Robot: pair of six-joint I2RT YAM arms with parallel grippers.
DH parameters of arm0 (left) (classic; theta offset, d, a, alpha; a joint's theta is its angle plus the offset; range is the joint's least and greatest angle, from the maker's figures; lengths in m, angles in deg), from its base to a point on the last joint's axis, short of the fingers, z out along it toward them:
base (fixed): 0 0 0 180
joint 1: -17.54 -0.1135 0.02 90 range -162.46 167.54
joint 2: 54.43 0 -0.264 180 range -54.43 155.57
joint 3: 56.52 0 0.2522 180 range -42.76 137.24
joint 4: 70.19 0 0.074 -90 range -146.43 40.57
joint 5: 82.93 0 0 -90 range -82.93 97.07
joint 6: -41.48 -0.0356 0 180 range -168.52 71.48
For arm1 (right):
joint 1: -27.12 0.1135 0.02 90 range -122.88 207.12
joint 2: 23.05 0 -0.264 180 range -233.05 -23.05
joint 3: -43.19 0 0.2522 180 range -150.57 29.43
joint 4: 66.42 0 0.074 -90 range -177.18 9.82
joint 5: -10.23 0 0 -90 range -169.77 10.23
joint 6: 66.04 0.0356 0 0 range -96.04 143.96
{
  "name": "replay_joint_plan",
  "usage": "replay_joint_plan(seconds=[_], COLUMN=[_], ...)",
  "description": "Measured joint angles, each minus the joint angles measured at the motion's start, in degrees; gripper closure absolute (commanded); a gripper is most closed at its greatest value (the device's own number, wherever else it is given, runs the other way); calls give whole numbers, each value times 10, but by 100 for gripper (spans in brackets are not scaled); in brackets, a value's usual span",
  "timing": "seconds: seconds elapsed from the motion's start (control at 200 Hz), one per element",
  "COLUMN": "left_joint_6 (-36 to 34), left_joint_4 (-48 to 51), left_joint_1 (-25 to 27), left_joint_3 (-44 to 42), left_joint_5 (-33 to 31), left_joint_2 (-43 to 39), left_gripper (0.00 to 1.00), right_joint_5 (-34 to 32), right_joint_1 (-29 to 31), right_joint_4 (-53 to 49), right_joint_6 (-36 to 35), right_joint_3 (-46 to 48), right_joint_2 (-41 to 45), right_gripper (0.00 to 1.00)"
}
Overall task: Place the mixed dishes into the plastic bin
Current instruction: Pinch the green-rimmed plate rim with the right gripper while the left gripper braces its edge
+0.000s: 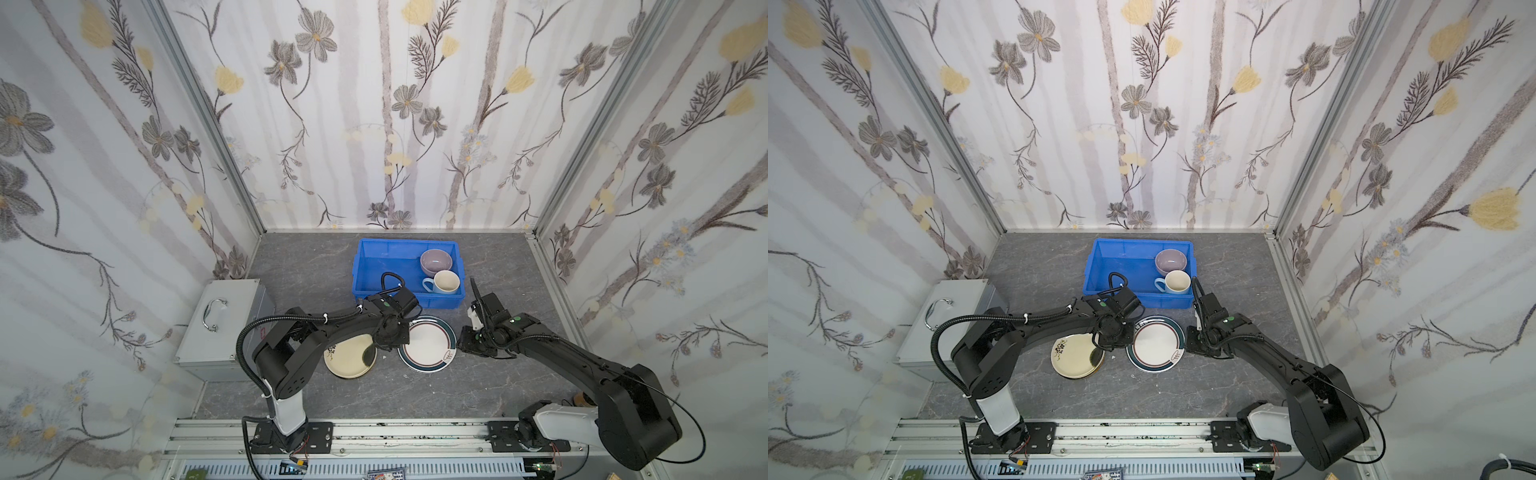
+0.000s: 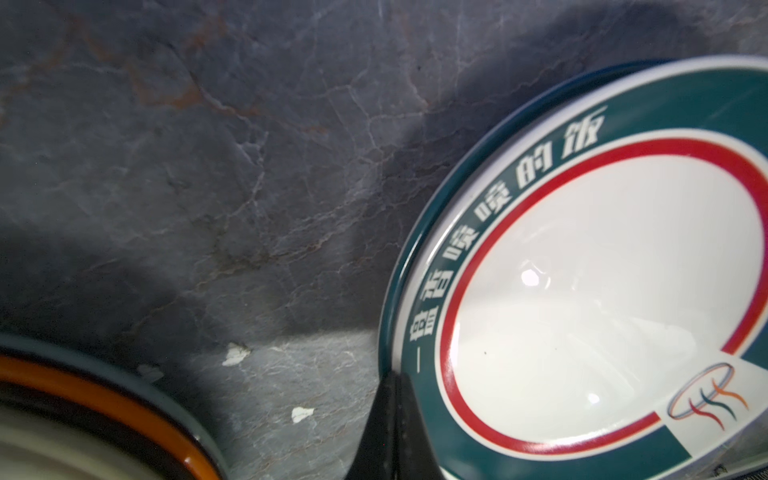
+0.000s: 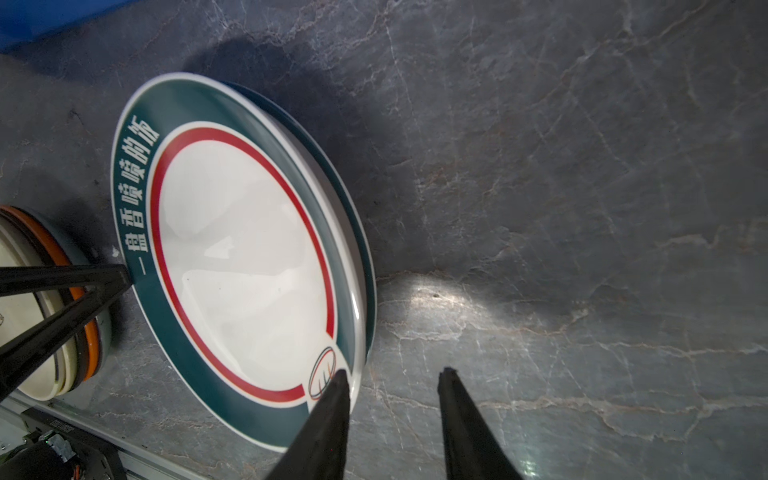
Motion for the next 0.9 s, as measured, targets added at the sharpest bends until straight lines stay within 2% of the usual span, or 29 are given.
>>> replay_joint_plan(seconds=[0.295, 0.624, 0.809, 0.899], left_joint_6=[-2, -7, -8, -9], left_joint_4=[-2, 4, 7, 9], left_joint_1=[0, 0, 0, 0], left_joint_3=[14, 38, 48, 54], left_joint_5=[2, 4, 4, 5], left_joint_2=[14, 36, 45, 51], left_gripper=[100, 100, 100, 100], right_joint_5=[7, 53, 76, 90], right_joint_1=[-17, -23, -23, -23], right_joint_4=[11, 44, 60, 63], right_joint_6=[-16, -22, -30, -31], right_joint_3=[-3, -8, -8, -8], right_joint_2=[-13, -35, -44, -51], right_gripper=[63, 64, 74, 76])
